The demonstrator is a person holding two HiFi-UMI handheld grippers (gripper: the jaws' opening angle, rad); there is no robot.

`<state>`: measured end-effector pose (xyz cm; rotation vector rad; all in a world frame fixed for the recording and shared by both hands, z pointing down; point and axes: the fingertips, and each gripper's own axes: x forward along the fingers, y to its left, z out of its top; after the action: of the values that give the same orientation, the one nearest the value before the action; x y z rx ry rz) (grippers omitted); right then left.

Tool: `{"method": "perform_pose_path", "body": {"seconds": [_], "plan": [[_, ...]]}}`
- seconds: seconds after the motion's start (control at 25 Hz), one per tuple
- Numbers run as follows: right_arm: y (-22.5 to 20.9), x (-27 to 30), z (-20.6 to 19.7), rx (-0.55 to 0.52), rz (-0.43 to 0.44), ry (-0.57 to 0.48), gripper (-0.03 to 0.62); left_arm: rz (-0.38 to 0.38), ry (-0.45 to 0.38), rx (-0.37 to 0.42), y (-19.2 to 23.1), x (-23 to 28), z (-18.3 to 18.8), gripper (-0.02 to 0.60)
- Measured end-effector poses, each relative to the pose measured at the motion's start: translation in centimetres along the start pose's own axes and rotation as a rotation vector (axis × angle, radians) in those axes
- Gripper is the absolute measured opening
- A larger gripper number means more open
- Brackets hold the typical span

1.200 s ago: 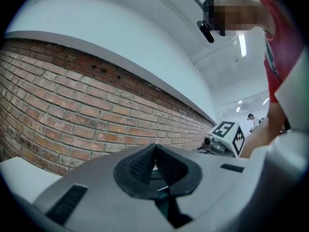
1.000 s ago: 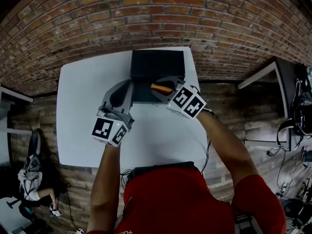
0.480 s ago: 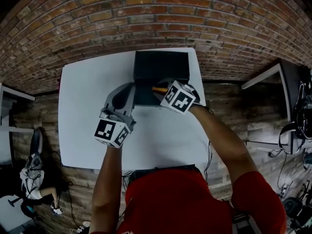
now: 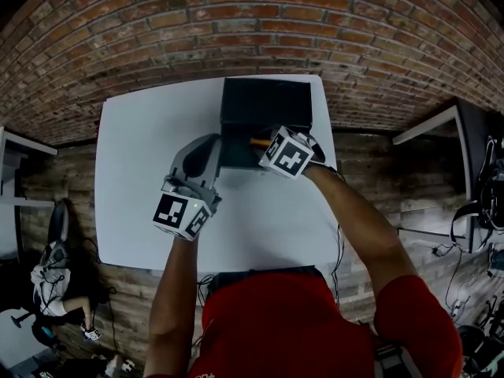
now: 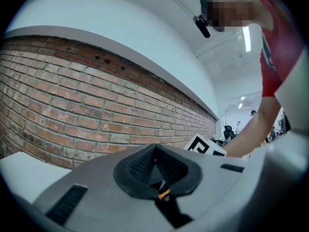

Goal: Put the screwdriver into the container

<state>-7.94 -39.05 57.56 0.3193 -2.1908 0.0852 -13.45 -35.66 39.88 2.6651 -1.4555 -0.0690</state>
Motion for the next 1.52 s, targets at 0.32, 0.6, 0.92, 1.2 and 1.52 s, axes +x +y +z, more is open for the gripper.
{"method": "perform_pose_path", "body": {"seconds": [0.32, 0.6, 0.92, 1.2, 1.52], "plan": [[0.4, 1.1, -0.7, 0.024, 0.04, 0.058, 0.098, -0.008, 0.014, -0.004, 0.1, -0.3, -0.3, 0.014], [0.2, 0.6, 0.3, 0.029, 0.028, 0.003, 0.098, -0.021, 0.033, 0.003, -0.1, -0.5, -1.0, 0.014], [2.0, -4.5, 4.9, 0.03, 0.018, -0.219, 0.098, -0.036, 0.014, 0.011, -0.8, -0.9, -0.1, 0.014], [4.0, -13.3, 10.4, -0.008, -0.045, -0.521, 0.07, -0.06, -0.01, 0.038, -2.6, -1.5, 3.0, 0.014], [7.1, -21.8, 13.8, -0.014, -0.063, -0.803, 0.048, -0.116, -0.077, 0.021, -5.6, -2.9, 7.3, 0.014]]}}
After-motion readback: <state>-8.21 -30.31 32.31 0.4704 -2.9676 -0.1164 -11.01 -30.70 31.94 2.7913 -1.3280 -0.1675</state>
